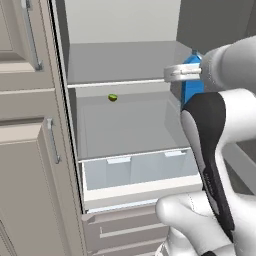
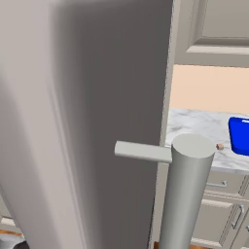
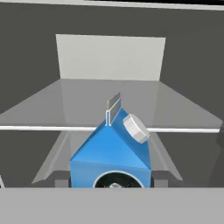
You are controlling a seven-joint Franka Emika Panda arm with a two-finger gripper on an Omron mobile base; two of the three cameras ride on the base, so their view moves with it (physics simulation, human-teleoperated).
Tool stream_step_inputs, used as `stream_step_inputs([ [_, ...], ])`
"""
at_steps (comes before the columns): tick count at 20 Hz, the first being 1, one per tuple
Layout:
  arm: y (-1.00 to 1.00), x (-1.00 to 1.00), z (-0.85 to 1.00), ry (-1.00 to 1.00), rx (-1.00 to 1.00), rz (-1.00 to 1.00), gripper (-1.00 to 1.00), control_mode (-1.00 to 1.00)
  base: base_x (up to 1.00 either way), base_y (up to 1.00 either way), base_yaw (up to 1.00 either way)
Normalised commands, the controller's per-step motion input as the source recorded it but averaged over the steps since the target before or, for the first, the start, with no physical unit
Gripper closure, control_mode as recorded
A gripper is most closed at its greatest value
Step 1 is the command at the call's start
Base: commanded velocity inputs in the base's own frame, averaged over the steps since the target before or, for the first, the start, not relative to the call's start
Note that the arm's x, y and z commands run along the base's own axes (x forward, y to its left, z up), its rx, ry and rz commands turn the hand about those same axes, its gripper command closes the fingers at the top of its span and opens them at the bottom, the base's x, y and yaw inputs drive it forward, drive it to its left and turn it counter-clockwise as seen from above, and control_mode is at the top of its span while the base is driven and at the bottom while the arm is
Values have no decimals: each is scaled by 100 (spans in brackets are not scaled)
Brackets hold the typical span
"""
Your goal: Take out the milk from the fridge and place it on the tray on the counter. Then take the sugar cube near the tray and place it in the tray.
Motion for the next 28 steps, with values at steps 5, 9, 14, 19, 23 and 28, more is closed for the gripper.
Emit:
stream_step_inputs([
  [5, -9, -70, -11, -4, 0, 0, 100, -100, 0, 0, 0],
  [9, -10, -35, -12, -4, 0, 0, 100, -100, 0, 0, 0],
  [14, -3, -14, -12, -2, 0, 0, 100, -100, 0, 0, 0],
  [19, 0, 17, -24, -14, 0, 0, 100, -100, 0, 0, 0],
  [23, 0, 26, -23, -15, 0, 0, 100, -100, 0, 0, 0],
  [28, 0, 19, -30, -8, 0, 0, 100, -100, 0, 0, 0],
])
